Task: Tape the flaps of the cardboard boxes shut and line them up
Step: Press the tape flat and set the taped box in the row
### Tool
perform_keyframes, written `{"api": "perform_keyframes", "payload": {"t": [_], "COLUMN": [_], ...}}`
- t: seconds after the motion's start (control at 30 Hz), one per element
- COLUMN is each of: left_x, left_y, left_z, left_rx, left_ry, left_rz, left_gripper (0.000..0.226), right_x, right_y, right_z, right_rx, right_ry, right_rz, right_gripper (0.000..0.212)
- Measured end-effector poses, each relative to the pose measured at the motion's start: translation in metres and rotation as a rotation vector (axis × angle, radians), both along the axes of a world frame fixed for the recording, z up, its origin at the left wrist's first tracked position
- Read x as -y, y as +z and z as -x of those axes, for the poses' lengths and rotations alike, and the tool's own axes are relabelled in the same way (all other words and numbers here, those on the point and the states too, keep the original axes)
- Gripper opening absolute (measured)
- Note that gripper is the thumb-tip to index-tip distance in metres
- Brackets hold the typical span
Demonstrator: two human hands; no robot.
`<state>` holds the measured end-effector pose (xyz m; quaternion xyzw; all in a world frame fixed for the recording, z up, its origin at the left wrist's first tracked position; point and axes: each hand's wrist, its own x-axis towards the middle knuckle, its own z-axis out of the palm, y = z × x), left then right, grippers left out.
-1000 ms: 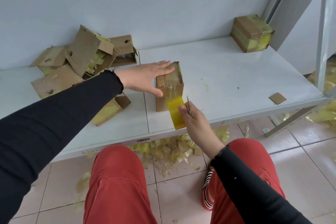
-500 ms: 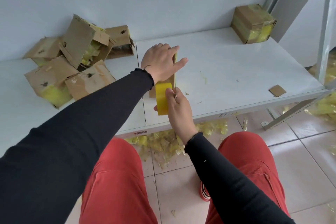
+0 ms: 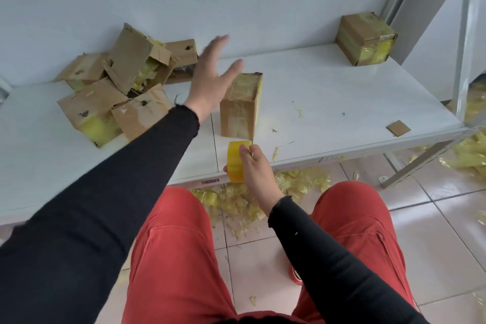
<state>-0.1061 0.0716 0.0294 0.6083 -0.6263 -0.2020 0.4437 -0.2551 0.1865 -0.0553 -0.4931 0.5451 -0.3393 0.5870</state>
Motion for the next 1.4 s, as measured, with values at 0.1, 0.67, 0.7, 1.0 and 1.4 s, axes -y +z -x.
{"api": "perform_keyframes", "payload": {"t": [0.1, 0.67, 0.7, 1.0, 1.4], "left_x": [-0.054, -0.106, -0.106, -0.099, -0.091], "left_y": [-0.041, -0.099, -0.098, -0.091, -0.086], "left_z": [0.003, 0.029, 0.029, 0.035, 0.024], "left_rx": [-0.171, -0.777, -0.765, -0.644, -0.571], "left_ry": [0.309, 0.236, 0.233, 0.231, 0.211], "left_rz": [0.003, -0.439, -0.432, -0.361, -0.352], "left_gripper": [0.049, 0.017, 0.020, 0.022, 0.018], "right_x": [0.003, 0.078, 0.079, 0.093, 0.103], "right_y": [-0.002, 0.041, 0.040, 0.029, 0.041], "right_z": [0.006, 0.056, 0.053, 0.038, 0.067], "right_rx": [-0.009, -0.941, -0.974, -1.176, -0.944], "right_ry": [0.015, 0.490, 0.504, 0.483, 0.348], "right_rz": [0.003, 0.805, 0.826, 0.932, 1.064], "right_gripper": [0.043, 0.040, 0.041, 0.041, 0.042]}}
